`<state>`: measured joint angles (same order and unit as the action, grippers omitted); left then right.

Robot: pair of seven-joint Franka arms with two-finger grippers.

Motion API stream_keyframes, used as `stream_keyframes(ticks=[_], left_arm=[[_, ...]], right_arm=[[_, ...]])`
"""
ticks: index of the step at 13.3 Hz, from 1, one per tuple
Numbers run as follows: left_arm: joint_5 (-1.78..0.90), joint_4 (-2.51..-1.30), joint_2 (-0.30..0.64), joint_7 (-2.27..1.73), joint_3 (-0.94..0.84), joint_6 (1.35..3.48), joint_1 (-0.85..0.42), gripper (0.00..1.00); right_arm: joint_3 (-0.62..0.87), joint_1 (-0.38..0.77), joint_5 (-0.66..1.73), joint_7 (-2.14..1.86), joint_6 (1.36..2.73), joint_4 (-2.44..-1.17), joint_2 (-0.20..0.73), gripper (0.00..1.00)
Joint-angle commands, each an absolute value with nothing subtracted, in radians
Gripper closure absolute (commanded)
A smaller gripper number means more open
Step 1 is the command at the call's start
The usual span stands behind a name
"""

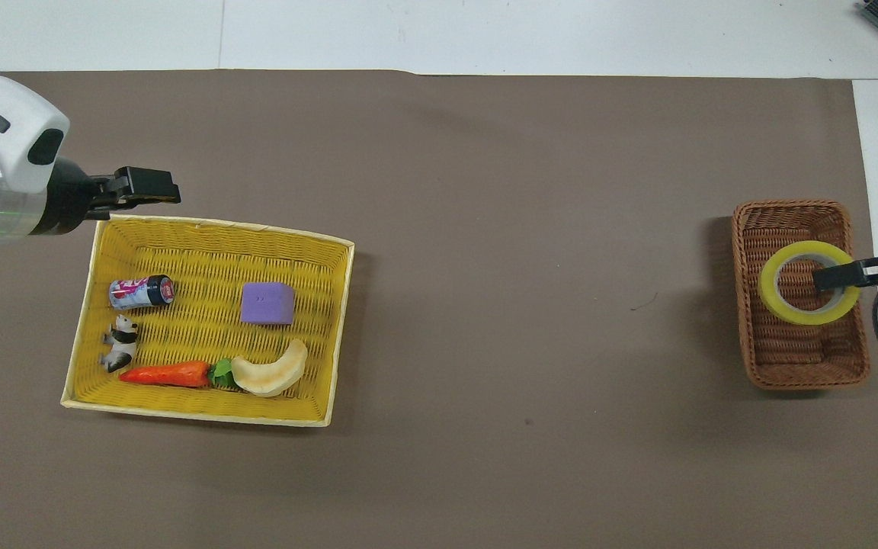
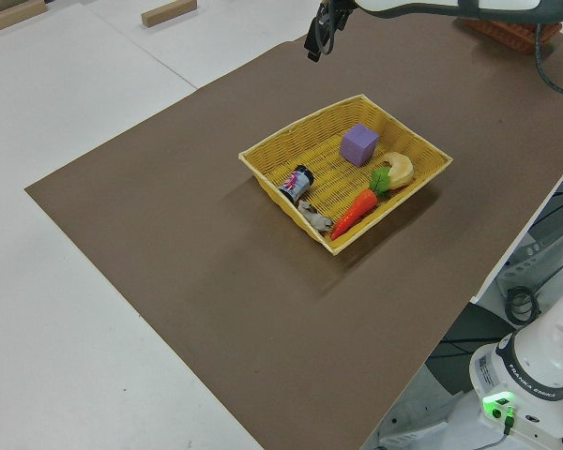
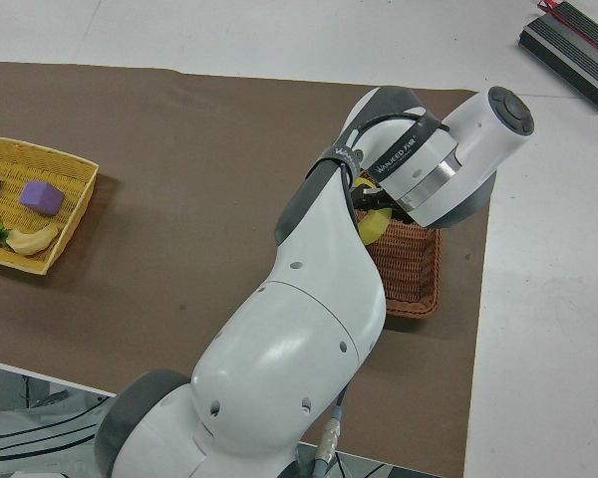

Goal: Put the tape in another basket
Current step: 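Lower the tape into the wicker basket while the left gripper withdraws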

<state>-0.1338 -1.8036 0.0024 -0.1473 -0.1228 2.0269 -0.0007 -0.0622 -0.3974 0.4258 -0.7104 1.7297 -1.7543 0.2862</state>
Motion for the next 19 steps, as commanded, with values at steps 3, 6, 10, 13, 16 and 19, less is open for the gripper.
stream_keyframes(ticks=[3, 6, 10, 13, 16, 19], left_arm=[[-0.04, -1.68, -0.021, 0.109, -0.115, 1.731, 0.034, 0.0], [0.004, -1.541, -0.003, 0.124, -0.112, 1.516, 0.035, 0.0], [0.031, -1.508, -0.003, 0.121, -0.115, 1.436, 0.032, 0.0], [0.025, -1.52, -0.021, 0.118, -0.107, 1.447, 0.038, 0.0], [0.025, -1.517, -0.029, 0.118, -0.106, 1.447, 0.04, 0.0], [0.025, -1.517, -0.031, 0.118, -0.109, 1.447, 0.038, 0.0]], right_arm=[[-0.049, -0.448, 0.429, -0.825, 1.782, -1.746, 0.357, 1.0], [-0.049, -0.448, 0.426, -0.827, 1.796, -1.749, 0.371, 1.0], [-0.049, -0.449, 0.422, -0.851, 1.807, -1.755, 0.391, 1.0], [-0.051, -0.449, 0.42, -0.874, 1.839, -1.759, 0.397, 1.0], [-0.049, -0.446, 0.414, -0.871, 1.848, -1.759, 0.399, 0.22], [-0.049, -0.446, 0.425, -0.868, 1.859, -1.752, 0.403, 0.0]])
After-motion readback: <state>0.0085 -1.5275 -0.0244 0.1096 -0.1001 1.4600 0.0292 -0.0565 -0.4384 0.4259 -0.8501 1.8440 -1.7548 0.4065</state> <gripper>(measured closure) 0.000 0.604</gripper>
